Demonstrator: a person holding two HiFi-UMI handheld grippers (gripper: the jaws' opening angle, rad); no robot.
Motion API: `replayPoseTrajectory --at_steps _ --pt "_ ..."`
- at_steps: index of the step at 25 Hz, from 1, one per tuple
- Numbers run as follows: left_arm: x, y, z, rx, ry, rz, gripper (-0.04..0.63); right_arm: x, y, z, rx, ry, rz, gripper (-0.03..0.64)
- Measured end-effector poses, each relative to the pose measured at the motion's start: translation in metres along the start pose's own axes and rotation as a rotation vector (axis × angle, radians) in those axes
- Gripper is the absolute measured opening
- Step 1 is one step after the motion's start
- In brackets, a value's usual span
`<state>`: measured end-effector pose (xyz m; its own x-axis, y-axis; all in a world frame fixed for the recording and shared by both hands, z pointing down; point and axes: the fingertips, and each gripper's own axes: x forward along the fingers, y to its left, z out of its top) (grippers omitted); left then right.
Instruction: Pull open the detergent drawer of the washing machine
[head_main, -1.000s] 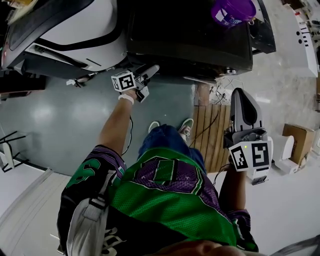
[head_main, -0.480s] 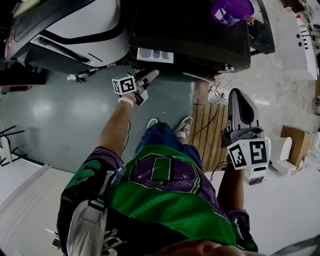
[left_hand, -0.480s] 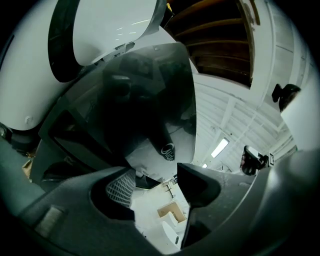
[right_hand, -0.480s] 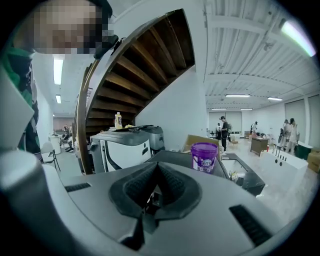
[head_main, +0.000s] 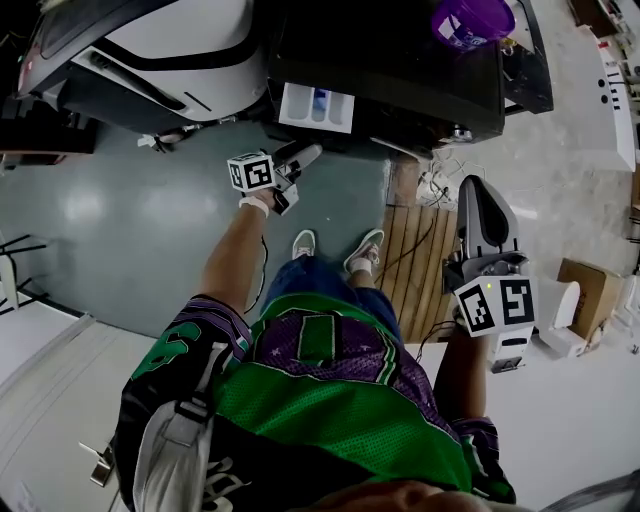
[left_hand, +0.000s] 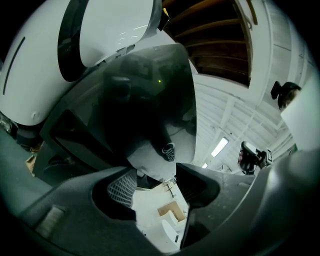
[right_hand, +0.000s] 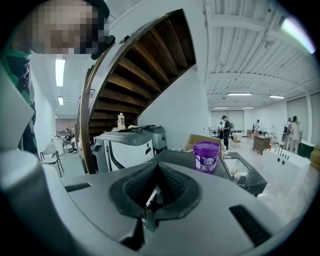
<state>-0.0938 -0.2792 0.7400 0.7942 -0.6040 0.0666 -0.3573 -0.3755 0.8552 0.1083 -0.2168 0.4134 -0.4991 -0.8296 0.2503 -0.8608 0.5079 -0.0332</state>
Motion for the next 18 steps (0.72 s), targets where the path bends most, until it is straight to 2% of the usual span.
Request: replayPoseTrajectory --at_steps 18 --pt "-0.026 -0.015 -0.037 -0.004 0.067 -0.018 0.242 -0.023 0.016 -0.015 0.03 -0.001 -0.026 0.002"
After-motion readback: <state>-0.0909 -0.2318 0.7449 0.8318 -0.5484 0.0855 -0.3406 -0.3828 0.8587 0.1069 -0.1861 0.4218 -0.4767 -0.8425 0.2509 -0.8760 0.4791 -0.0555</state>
